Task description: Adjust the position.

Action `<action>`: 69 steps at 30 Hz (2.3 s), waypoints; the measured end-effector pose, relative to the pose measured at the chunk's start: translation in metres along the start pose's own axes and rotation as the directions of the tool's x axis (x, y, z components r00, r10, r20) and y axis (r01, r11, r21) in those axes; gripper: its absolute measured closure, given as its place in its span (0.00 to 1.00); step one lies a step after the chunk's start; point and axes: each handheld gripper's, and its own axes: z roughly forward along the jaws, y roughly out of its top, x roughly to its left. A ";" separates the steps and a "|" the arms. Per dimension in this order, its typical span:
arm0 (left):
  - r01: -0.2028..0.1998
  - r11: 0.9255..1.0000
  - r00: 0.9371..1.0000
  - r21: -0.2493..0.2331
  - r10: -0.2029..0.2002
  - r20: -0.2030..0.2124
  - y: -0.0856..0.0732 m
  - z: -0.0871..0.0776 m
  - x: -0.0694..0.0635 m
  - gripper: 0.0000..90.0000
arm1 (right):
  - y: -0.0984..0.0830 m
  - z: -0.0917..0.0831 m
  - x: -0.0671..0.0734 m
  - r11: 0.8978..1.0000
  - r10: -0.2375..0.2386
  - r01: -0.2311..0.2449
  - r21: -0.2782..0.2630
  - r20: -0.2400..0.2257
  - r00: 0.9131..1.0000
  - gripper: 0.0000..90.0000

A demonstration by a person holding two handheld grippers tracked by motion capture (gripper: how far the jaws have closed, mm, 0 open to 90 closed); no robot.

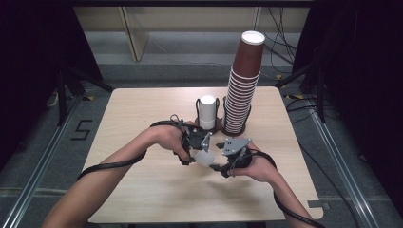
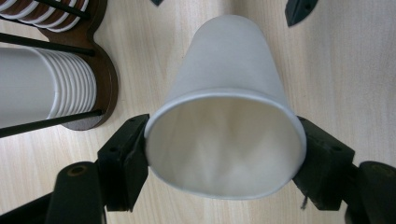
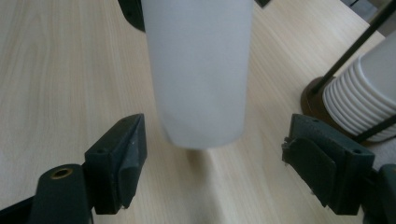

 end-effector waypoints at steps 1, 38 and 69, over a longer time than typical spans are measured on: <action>-0.001 1.000 1.000 0.002 0.001 0.003 0.001 0.000 0.000 0.31 | 0.002 0.001 -0.001 1.000 -0.025 0.025 -0.004 0.000 1.000 0.24; -0.016 0.999 1.000 -0.044 0.016 -0.003 0.005 -0.005 0.000 0.31 | 0.013 0.025 0.001 0.999 -0.024 0.022 -0.037 -0.049 0.999 0.33; 0.158 0.939 0.984 -0.306 -0.175 -0.030 -0.040 0.002 -0.003 0.08 | -0.008 0.012 -0.002 0.995 -0.001 0.000 -0.095 -0.009 1.000 0.37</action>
